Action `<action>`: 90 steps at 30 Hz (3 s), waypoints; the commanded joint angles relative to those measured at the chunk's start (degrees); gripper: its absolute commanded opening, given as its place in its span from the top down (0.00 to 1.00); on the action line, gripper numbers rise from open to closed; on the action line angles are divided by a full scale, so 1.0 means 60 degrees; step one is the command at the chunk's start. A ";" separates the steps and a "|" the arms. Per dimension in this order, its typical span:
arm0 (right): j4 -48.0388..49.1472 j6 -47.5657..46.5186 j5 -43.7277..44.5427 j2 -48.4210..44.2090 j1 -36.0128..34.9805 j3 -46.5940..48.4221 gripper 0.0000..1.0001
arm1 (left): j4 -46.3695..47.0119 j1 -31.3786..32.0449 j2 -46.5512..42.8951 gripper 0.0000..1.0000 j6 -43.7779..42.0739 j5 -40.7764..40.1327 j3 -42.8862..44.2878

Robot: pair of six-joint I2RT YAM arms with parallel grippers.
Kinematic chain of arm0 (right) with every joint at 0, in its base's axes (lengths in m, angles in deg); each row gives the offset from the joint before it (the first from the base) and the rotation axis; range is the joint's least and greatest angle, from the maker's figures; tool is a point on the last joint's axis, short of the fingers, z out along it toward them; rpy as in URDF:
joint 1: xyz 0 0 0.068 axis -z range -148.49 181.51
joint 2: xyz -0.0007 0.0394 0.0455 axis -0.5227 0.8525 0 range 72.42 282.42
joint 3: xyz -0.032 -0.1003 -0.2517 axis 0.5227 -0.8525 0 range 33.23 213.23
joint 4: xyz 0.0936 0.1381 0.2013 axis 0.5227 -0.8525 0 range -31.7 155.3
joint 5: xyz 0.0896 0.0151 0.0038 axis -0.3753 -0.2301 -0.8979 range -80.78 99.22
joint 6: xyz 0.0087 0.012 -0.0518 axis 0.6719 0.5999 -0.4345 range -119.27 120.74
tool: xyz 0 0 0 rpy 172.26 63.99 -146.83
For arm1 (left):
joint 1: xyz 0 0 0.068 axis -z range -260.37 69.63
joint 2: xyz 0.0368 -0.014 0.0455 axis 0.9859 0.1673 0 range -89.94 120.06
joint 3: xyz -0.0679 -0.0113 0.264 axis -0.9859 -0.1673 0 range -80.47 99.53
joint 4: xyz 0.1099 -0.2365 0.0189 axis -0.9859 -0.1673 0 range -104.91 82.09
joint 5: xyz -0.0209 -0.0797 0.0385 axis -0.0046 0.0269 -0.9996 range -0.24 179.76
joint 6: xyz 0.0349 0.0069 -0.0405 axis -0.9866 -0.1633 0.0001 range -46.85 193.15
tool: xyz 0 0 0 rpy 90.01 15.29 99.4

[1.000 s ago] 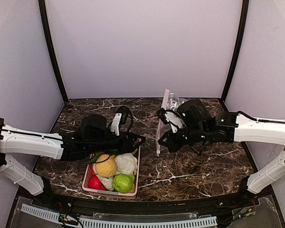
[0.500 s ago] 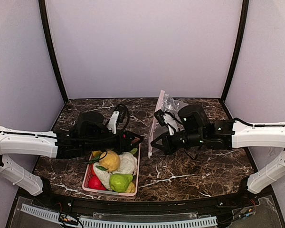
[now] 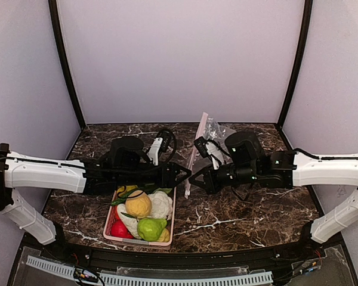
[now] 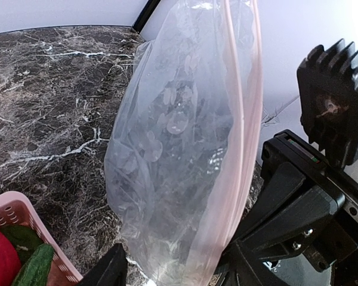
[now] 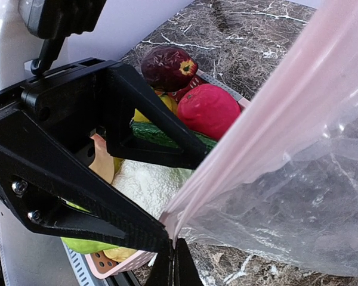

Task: Place the food in the zip-top bag and seal the zipper
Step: Pass from the right arm to the left, then pass from the left arm to the right

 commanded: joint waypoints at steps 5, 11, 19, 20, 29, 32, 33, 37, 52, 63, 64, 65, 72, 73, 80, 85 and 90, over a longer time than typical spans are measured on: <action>0.0263 0.0043 0.0049 -0.0240 -0.0241 -0.0123 1.00 | -0.0248 0.0035 0.0100 0.54 -0.0290 -0.0465 0.0362; 0.0215 0.0032 0.0146 -0.0323 -0.0271 -0.0148 1.00 | -0.0230 0.0032 0.0062 0.61 -0.0187 -0.0705 0.0210; 0.0052 0.0025 0.0243 -0.0324 -0.0332 -0.0128 1.00 | -0.0341 0.0033 0.0321 0.70 -0.0246 -0.0777 0.0424; 0.0024 0.0025 0.0269 -0.0323 -0.0349 -0.0110 1.00 | -0.0392 0.0032 0.0365 0.72 -0.0257 -0.0750 0.0538; -0.0115 0.0075 0.0366 -0.0247 -0.0406 -0.0124 1.00 | -0.0340 0.0032 0.0602 0.83 -0.0507 -0.0745 0.0926; -0.0168 0.0170 0.0517 -0.0329 -0.0424 -0.0155 1.00 | -0.0216 0.0032 0.0606 0.94 -0.0631 -0.0652 0.0909; -0.0183 0.0219 0.0591 -0.0403 -0.0419 -0.0192 1.00 | -0.0178 0.0032 0.0602 0.98 -0.0655 -0.0668 0.0871; -0.0753 0.0651 0.1095 -0.0807 -0.0425 -0.0085 0.94 | -0.0080 0.0033 0.0495 0.99 -0.0817 -0.0801 0.0697; -0.3321 0.2133 0.4004 -0.1030 -0.0436 0.2394 0.36 | 0.0911 0.0050 0.0798 0.99 -0.0789 -0.0112 0.0666; -0.5065 0.2769 0.5886 0.1151 -0.0525 0.4321 0.42 | 0.0976 0.0056 0.0785 0.99 -0.0714 -0.0180 0.0632; -0.5210 0.2868 0.6038 0.1280 -0.0538 0.4418 0.42 | 0.0999 0.0058 0.0817 0.99 -0.0703 -0.0184 0.0615; -0.5322 0.2933 0.6179 0.1397 -0.0558 0.4487 0.41 | 0.1005 0.0049 0.0825 0.99 -0.0677 -0.0196 0.0615; -0.6321 0.3560 0.6974 0.1845 -0.0658 0.4788 0.48 | 0.0979 0.0046 0.0784 0.99 -0.0459 -0.0757 0.0458; -0.6350 0.3595 0.7012 0.1832 -0.0667 0.4754 0.52 | 0.0978 0.0054 0.0764 0.99 -0.0396 -0.0965 0.0407; -0.6359 0.3738 0.6951 0.1600 -0.0687 0.4532 0.87 | 0.0780 0.0046 0.0700 0.99 0.0176 -0.1942 0.0227; -0.6530 0.3772 0.6903 0.1118 -0.0717 0.4375 0.96 | 0.0182 0.0014 0.0600 0.99 0.0578 -0.3010 0.0197; -0.6658 0.3668 0.6533 0.0547 -0.0743 0.4118 1.00 | 0.0161 -0.0201 0.0484 0.99 0.1008 -0.3353 -0.0008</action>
